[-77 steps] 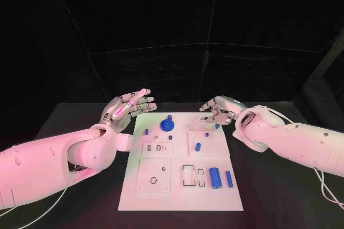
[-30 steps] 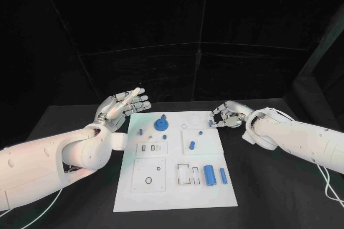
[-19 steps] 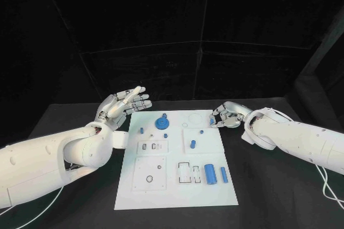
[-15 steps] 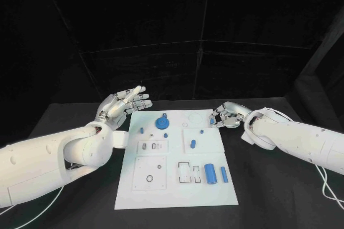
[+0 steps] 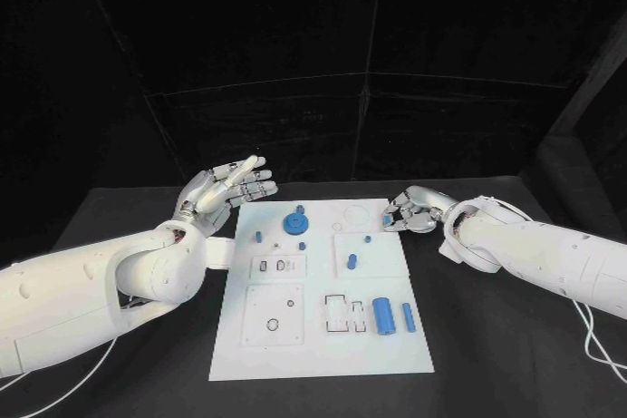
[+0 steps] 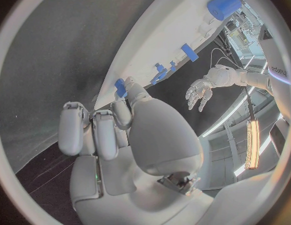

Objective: Assemble the parts on the task board

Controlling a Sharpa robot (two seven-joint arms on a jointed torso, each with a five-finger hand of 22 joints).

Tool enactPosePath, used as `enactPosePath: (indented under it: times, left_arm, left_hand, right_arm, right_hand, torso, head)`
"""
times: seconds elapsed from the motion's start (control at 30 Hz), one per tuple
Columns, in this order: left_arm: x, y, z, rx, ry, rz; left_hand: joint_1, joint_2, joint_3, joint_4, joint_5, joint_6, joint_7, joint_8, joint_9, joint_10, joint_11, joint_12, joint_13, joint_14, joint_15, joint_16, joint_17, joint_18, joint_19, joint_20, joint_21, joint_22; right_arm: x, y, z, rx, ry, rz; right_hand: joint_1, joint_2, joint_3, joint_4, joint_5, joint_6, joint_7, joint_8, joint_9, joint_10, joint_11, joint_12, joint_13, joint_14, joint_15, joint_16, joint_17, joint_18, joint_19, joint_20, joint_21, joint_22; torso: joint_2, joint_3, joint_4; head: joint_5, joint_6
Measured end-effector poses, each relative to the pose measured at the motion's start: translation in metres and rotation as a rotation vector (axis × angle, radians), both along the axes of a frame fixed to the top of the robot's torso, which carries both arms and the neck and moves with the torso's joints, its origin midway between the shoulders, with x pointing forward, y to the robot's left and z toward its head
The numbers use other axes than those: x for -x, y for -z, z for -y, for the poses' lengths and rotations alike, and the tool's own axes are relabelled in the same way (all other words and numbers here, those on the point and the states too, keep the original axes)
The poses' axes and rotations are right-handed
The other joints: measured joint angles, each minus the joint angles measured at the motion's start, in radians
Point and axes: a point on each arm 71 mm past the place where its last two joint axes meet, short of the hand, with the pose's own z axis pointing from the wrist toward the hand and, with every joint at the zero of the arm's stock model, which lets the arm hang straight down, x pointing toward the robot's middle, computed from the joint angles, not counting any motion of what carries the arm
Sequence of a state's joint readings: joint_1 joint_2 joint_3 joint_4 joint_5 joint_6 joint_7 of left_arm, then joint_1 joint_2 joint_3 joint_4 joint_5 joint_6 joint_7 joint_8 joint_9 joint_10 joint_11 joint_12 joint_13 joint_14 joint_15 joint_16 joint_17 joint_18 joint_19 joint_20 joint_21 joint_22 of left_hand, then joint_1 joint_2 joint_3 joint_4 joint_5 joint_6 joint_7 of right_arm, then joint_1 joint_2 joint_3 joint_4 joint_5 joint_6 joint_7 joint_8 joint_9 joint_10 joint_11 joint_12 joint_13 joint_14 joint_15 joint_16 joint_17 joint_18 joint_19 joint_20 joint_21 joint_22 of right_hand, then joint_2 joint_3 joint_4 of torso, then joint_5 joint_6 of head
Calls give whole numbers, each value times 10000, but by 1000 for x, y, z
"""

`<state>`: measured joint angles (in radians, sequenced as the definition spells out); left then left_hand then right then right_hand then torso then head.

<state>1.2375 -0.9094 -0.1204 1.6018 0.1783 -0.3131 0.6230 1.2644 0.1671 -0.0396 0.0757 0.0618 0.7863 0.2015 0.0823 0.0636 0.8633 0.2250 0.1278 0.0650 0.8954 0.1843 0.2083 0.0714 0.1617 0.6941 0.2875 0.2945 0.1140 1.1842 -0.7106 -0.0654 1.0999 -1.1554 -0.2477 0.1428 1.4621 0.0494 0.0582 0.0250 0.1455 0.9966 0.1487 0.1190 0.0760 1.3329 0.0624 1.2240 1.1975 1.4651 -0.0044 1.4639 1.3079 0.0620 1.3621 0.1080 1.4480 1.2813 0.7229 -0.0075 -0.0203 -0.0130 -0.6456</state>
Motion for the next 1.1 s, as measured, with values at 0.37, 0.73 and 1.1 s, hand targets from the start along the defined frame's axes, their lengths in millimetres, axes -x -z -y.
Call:
enactPosePath:
  times: [0.37, 0.73, 1.1]
  left_arm:
    - [0, 0, 0, 0, 0, -3]
    - [1, 0, -2, -7, -24, -10]
    - [1, 0, -4, -13, -46, -14]
  left_hand:
    - [0, 0, 0, 0, 0, 0, 0, 0, 0, 0, 1, 0, 0, 0, 0, 0, 0, 0, 0, 0, 0, 1]
    - [0, 0, 0, 0, 0, 0, 0, 0, 0, -1, 1, 0, 0, 0, 0, 0, 0, 0, 0, 0, 0, 2]
    - [0, 0, 0, 0, 0, 0, 0, 0, 0, -1, 1, 0, 0, 0, 0, 0, 1, 0, 0, 0, 0, 3]
  right_arm:
    - [0, -1, -2, -28, 34, 198]
    - [18, -13, -18, -512, -7, 779]
    - [43, -35, -87, -1073, -382, 703]
  right_hand:
    - [47, 239, 597, -218, -409, 295, -53, 171, -5, 107, -107, 63, 102, 20, -155, 47, 0, 0, 138, -138, 51, 161]
    - [-96, 382, 781, -258, -465, 301, -46, 172, -12, 107, -108, 63, 80, 20, -155, 48, -1, 0, 138, -137, 51, 188]
    - [-172, 408, 809, -286, -469, 300, -47, 140, -57, 106, -108, 18, 41, 20, -155, 48, -2, -1, 137, -137, 51, 187]
  torso:
    - [-5, 7, 0]
    - [-24, -7, -1]
    - [-31, -33, 9]
  head:
    - [12, -24]
    - [71, -16]
    - [103, -32]
